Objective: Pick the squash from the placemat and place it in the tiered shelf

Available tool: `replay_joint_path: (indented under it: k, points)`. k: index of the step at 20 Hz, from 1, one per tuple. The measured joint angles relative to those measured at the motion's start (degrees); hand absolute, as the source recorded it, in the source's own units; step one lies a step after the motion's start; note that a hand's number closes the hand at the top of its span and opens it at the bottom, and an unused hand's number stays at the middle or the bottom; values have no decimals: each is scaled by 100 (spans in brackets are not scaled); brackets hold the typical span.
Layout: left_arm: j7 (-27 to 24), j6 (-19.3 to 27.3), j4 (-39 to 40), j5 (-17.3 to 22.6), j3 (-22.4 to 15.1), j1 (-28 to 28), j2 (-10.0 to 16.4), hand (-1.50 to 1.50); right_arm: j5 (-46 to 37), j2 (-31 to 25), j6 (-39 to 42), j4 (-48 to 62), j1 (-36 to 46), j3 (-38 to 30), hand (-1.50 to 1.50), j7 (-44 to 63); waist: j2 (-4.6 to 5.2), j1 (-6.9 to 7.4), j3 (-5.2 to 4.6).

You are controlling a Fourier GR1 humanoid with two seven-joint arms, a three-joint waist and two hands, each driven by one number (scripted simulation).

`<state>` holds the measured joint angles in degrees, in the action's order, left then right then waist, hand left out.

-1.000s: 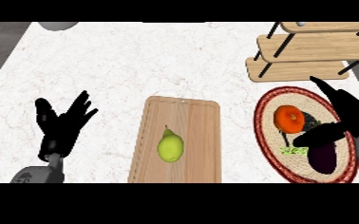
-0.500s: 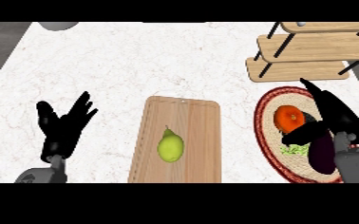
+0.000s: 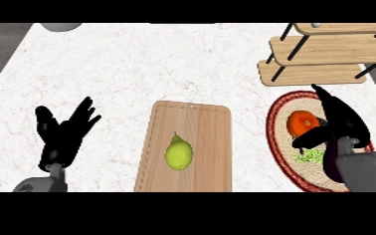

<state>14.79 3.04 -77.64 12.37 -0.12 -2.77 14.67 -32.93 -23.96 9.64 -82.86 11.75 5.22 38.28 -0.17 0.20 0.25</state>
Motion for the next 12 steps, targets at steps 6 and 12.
replay_joint_path:
  k: [6, 12]
  points:
    - [124, -21, -63, -118, 95, -33, -109, 0, -228, 228, -202, 647, 255, -251, -150, -534, -4, 3, -2]
    - [44, -107, -163, -216, 156, 126, -189, 0, -388, 378, -323, 1071, 349, -364, 150, -1021, -23, 2, -8]
